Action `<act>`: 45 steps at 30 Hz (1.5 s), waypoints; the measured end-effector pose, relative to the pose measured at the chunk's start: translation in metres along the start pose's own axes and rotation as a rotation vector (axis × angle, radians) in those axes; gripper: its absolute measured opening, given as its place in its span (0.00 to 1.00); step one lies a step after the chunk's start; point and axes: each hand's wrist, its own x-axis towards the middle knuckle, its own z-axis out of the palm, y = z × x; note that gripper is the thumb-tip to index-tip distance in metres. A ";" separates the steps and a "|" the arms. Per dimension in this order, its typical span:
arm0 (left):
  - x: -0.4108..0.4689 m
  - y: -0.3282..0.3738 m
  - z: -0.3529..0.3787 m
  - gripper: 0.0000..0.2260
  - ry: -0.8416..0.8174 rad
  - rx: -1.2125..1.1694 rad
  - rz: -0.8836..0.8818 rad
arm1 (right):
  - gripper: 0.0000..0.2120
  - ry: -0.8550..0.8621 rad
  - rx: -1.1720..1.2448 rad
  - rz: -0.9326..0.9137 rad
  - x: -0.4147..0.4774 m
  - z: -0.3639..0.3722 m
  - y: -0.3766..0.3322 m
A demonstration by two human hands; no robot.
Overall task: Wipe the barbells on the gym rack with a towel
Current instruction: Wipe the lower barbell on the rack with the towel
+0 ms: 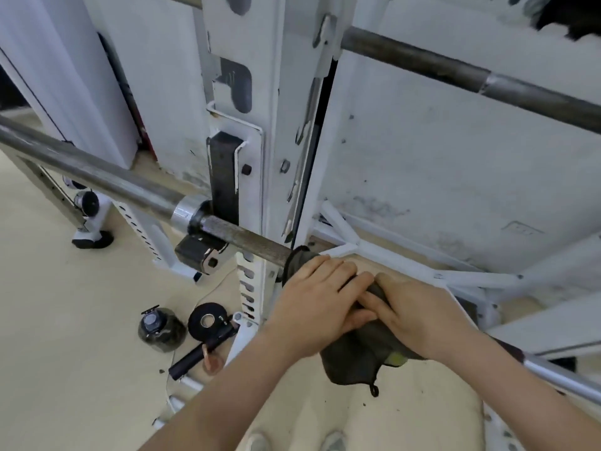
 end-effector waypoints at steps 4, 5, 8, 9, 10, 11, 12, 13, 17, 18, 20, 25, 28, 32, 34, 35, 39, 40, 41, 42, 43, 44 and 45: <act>-0.004 -0.036 -0.009 0.21 -0.006 0.087 -0.034 | 0.20 0.176 0.032 -0.075 0.021 0.002 -0.032; -0.006 -0.045 -0.013 0.20 0.002 0.116 -0.076 | 0.18 0.222 0.035 -0.074 0.032 0.003 -0.044; -0.010 -0.066 -0.021 0.18 0.009 0.178 -0.234 | 0.20 0.319 0.150 -0.037 0.053 0.000 -0.071; -0.007 -0.068 -0.023 0.17 0.008 0.184 -0.297 | 0.20 0.337 0.120 -0.064 0.052 0.001 -0.071; -0.003 -0.066 -0.025 0.17 0.007 0.192 -0.358 | 0.19 0.351 0.068 -0.101 0.046 0.004 -0.066; 0.003 -0.061 -0.026 0.17 0.011 0.195 -0.417 | 0.20 0.360 0.043 -0.110 0.036 0.009 -0.056; 0.010 -0.051 -0.025 0.18 0.031 0.192 -0.467 | 0.21 0.372 0.043 -0.108 0.025 0.015 -0.044; 0.017 -0.035 -0.023 0.18 0.058 0.192 -0.500 | 0.22 0.376 0.051 -0.105 0.013 0.020 -0.029; 0.036 0.055 0.003 0.19 0.042 0.182 -0.475 | 0.23 0.295 -0.005 -0.108 -0.030 0.028 0.034; 0.039 0.078 0.010 0.19 0.027 0.172 -0.446 | 0.23 0.261 -0.026 -0.095 -0.045 0.029 0.054; 0.048 0.124 0.022 0.19 -0.020 0.118 -0.374 | 0.22 0.210 -0.036 -0.049 -0.080 0.036 0.100; 0.066 0.209 0.040 0.17 -0.134 -0.058 -0.057 | 0.26 0.176 -0.023 0.067 -0.166 0.045 0.204; 0.080 0.217 0.039 0.17 -0.135 -0.178 -0.023 | 0.34 0.184 -0.065 0.181 -0.196 0.046 0.240; 0.077 0.205 0.037 0.17 -0.055 -0.266 -0.137 | 0.28 0.273 -0.066 0.180 -0.177 0.058 0.213; 0.068 0.184 0.032 0.14 0.023 -0.226 -0.219 | 0.26 0.397 -0.080 0.105 -0.145 0.062 0.174; 0.063 0.174 0.028 0.12 0.055 -0.195 -0.269 | 0.26 0.457 -0.082 0.079 -0.132 0.063 0.155; 0.061 0.168 0.021 0.08 0.119 -0.186 -0.424 | 0.21 0.445 -0.030 -0.005 -0.118 0.063 0.148; 0.063 0.176 0.024 0.08 0.128 -0.203 -0.431 | 0.20 0.482 -0.021 -0.022 -0.127 0.064 0.159; 0.066 0.189 0.028 0.09 0.121 -0.206 -0.412 | 0.20 0.513 0.000 -0.013 -0.139 0.064 0.172; 0.069 0.205 0.033 0.11 0.096 -0.209 -0.364 | 0.20 0.481 0.035 0.013 -0.154 0.065 0.188; 0.073 0.225 0.039 0.13 0.060 -0.213 -0.305 | 0.19 0.429 0.065 0.049 -0.169 0.067 0.206; 0.078 0.248 0.046 0.13 0.029 -0.223 -0.252 | 0.19 0.395 0.101 0.083 -0.187 0.071 0.226; 0.084 0.271 0.053 0.12 0.006 -0.236 -0.202 | 0.20 0.386 0.116 0.131 -0.206 0.076 0.249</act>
